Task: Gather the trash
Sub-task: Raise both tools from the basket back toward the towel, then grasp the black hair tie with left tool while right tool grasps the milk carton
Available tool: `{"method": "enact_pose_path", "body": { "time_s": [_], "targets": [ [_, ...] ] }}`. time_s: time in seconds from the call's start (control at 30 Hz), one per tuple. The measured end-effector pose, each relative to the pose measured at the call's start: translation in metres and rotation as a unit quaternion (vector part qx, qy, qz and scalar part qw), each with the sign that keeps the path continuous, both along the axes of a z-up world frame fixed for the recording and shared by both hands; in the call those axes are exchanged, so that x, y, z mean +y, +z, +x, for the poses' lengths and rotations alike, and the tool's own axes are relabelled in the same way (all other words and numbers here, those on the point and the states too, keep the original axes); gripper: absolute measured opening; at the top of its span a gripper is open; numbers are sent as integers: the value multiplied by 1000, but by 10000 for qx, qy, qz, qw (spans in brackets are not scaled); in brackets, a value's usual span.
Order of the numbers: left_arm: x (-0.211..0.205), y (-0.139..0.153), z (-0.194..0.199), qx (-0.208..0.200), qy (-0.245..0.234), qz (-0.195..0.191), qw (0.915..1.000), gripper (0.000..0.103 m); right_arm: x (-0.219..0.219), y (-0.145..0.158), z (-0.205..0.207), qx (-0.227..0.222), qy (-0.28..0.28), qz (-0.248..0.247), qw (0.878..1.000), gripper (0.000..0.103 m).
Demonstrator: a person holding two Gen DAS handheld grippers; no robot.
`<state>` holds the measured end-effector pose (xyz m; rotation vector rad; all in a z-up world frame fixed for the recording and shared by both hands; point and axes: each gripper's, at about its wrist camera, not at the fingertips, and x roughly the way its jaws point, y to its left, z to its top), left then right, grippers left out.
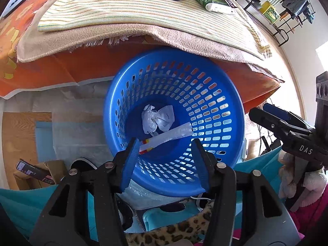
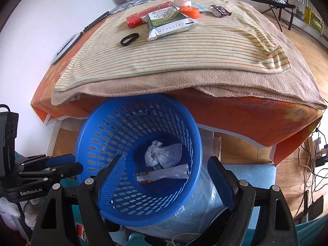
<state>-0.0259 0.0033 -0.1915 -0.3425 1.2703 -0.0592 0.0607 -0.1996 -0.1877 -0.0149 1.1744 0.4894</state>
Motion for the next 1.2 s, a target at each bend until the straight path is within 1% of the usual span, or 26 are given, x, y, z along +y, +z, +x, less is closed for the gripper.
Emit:
{"method": "enact_pose_path", "body": {
  "time_s": [0.07,0.27,0.4,0.53,0.7,0.8,0.97,1.03,1.17,1.2],
  "targets": [
    [0,1,2,-11,0,2,10000,55,0,1,2,3,-15,-63,10000,89],
    [2,8,10,-110,18,-21,9999,55,0,5,6,24,12,-65,10000,94],
    [3,16,21,-224,-12,29,9997,55,2,12,11,-45,39,-144,9999,94],
    [5,27,35,-381,-31,83,9992,55,1,21,20,-69,37,-37,10000,94],
    [10,42,60,-592,-36,179,9981,55,-5,38,37,-281,-78,175,9994,94],
    [15,51,76,-742,-10,229,9970,55,-7,49,47,-505,-139,279,9982,94],
    [22,64,108,-957,26,274,9950,55,-2,66,68,-844,-72,276,9960,94],
    [23,68,121,-1033,6,281,9943,55,2,71,77,-898,-29,256,9956,94],
    [27,69,150,-1054,-51,232,9941,55,9,78,100,-925,13,233,9954,94],
    [29,69,156,-1055,-52,229,9941,52,11,79,107,-926,21,237,9954,94]
  ]
}}
